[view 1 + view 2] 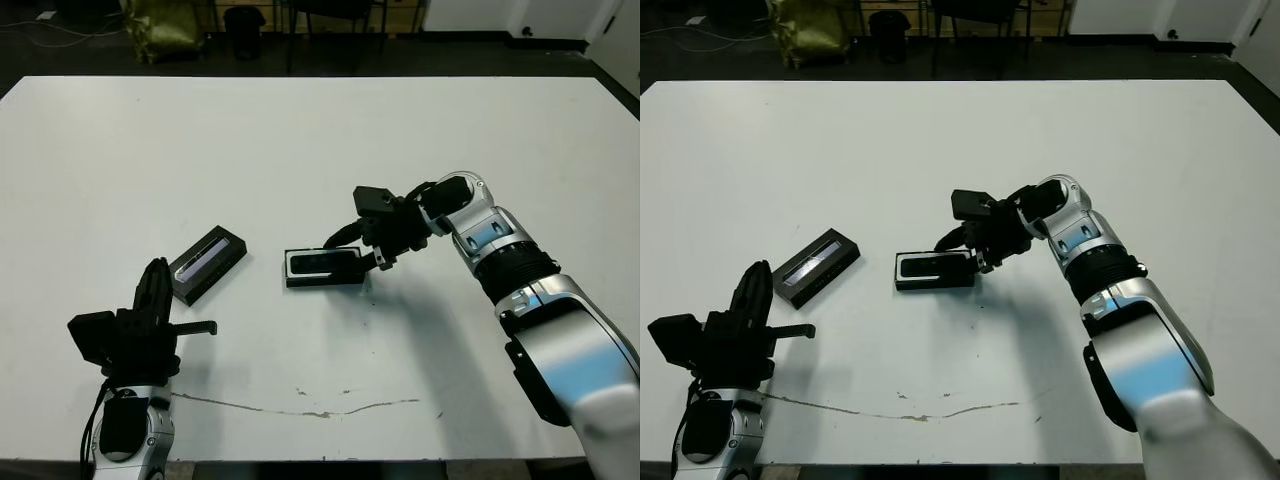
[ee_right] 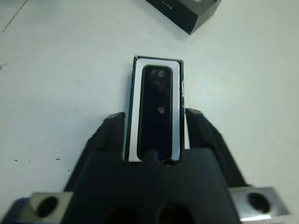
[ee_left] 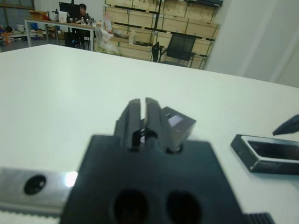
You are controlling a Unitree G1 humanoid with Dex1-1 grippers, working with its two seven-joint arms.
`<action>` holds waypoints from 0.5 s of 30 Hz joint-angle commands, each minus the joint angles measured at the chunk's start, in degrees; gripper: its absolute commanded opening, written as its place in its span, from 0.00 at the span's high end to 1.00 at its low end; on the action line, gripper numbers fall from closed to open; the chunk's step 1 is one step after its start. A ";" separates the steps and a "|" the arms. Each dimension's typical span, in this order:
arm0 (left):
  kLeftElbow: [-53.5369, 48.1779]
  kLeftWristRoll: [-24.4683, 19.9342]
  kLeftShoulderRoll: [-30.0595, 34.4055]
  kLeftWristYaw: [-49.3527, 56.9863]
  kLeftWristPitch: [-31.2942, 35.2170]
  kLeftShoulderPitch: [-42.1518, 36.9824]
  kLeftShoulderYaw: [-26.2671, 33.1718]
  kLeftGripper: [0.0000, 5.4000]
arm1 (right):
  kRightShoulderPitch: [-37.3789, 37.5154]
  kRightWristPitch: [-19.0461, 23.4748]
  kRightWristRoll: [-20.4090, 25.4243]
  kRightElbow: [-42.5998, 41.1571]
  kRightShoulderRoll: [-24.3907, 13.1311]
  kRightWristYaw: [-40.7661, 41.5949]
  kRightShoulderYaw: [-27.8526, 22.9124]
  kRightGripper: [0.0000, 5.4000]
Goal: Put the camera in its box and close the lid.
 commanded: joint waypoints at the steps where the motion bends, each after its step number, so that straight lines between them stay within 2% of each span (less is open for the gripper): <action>1: 0.83 0.36 -0.12 0.28 0.38 0.61 -0.03 1.00 | 0.05 1.46 -0.48 0.20 -1.41 -2.17 -1.09 0.37; 10: 0.56 -0.36 -0.42 0.27 1.09 0.72 0.02 1.00 | -0.33 2.31 1.16 -0.89 -2.19 -2.95 -3.68 0.00; 15: 1.21 -0.62 -0.10 -0.32 0.53 0.40 0.33 1.00 | -0.36 3.15 2.72 -3.31 -2.98 -3.71 -5.62 0.00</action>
